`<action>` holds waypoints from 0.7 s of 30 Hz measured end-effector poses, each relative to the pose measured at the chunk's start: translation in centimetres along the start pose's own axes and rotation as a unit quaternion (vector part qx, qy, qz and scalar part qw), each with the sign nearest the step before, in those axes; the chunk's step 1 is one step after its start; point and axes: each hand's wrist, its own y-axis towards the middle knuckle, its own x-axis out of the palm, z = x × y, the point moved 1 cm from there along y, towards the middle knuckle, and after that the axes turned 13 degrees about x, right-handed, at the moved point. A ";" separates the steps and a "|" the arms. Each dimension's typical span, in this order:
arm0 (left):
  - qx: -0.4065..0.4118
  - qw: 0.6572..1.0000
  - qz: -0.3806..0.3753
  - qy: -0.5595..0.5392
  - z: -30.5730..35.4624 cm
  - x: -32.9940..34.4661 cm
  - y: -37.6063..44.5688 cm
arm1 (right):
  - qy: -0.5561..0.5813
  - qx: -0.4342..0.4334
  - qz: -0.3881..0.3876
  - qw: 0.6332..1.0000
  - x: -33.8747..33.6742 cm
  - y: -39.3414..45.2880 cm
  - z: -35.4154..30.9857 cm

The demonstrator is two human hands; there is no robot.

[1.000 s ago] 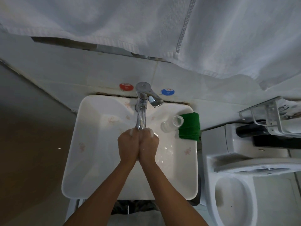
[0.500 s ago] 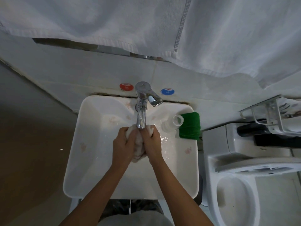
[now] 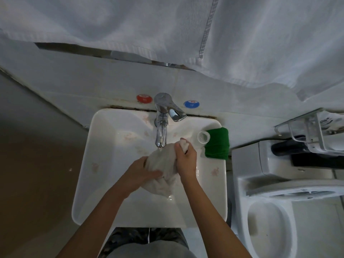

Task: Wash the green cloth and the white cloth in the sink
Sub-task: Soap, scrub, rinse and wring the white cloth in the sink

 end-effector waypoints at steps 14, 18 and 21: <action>0.059 0.997 0.044 0.012 -0.1 -2.1 0.7 | -0.071 0.080 -0.325 0.940 -2.0 -0.2 0.2; 0.049 0.995 0.083 0.005 -0.5 -2.4 0.9 | -0.092 0.058 -0.306 0.946 -1.8 -0.1 0.5; 0.040 0.992 0.120 -0.026 -0.9 -3.0 0.6 | -0.094 0.001 -0.216 0.972 -1.8 0.1 0.9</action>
